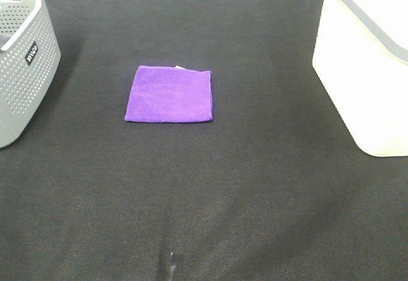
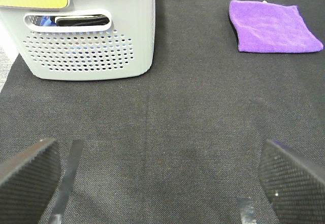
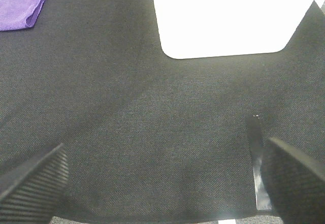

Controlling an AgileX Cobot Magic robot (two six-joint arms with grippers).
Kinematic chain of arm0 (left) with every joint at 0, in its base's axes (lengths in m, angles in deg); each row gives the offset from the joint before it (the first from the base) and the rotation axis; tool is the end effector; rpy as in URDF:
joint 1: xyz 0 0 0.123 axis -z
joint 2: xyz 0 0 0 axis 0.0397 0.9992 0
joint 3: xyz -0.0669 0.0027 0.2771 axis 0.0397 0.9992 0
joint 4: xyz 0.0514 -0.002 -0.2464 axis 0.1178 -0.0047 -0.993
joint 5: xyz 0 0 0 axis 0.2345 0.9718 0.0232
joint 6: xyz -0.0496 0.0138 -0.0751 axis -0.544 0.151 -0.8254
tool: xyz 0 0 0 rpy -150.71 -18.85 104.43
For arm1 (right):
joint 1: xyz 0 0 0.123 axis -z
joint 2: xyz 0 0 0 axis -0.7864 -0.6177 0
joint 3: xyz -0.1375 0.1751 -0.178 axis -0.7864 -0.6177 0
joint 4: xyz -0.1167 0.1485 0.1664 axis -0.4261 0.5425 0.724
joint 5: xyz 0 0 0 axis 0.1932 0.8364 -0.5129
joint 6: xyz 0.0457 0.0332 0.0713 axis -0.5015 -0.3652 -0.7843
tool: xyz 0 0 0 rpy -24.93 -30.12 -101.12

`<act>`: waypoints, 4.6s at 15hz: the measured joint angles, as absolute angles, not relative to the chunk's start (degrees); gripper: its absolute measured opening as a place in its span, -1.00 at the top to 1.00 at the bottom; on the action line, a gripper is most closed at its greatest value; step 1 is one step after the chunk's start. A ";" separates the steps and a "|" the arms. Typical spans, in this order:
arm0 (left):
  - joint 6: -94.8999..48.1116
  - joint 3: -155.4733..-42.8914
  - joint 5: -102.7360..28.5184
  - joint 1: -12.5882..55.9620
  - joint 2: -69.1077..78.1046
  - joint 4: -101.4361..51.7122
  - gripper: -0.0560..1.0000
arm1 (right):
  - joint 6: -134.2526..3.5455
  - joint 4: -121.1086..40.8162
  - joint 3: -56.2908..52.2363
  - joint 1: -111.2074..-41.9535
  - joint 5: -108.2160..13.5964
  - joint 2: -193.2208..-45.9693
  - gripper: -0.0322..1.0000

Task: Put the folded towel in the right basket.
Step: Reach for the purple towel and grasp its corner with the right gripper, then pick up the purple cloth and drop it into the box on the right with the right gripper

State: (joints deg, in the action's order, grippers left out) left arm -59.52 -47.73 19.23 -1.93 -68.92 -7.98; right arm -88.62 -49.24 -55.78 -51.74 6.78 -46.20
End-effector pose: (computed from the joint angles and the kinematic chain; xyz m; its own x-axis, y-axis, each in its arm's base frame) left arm -0.0043 0.0048 0.2757 -0.4499 -0.0040 -0.8931 -0.0428 0.9989 0.0170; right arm -0.0032 -0.0017 0.2629 -0.5243 -0.0013 -0.8515 0.0167 0.9998 -0.0118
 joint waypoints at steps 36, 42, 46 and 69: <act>-59.52 -47.73 19.23 -1.93 -68.92 -7.98 -0.98 | -83.23 -13.38 39.97 -68.92 -1.93 -189.90 -0.93; -59.52 -47.73 19.23 -1.93 -68.92 -7.98 -0.98 | -85.35 -15.15 50.16 -68.92 1.56 -198.89 -0.91; -59.52 -47.73 19.23 -1.93 -68.92 -7.98 -0.98 | -86.73 -14.41 51.14 -71.27 -0.33 -200.61 -0.84; -59.52 -47.73 19.23 -1.93 -68.92 -7.98 -0.98 | -88.22 -39.39 83.91 -55.52 12.97 -177.58 0.84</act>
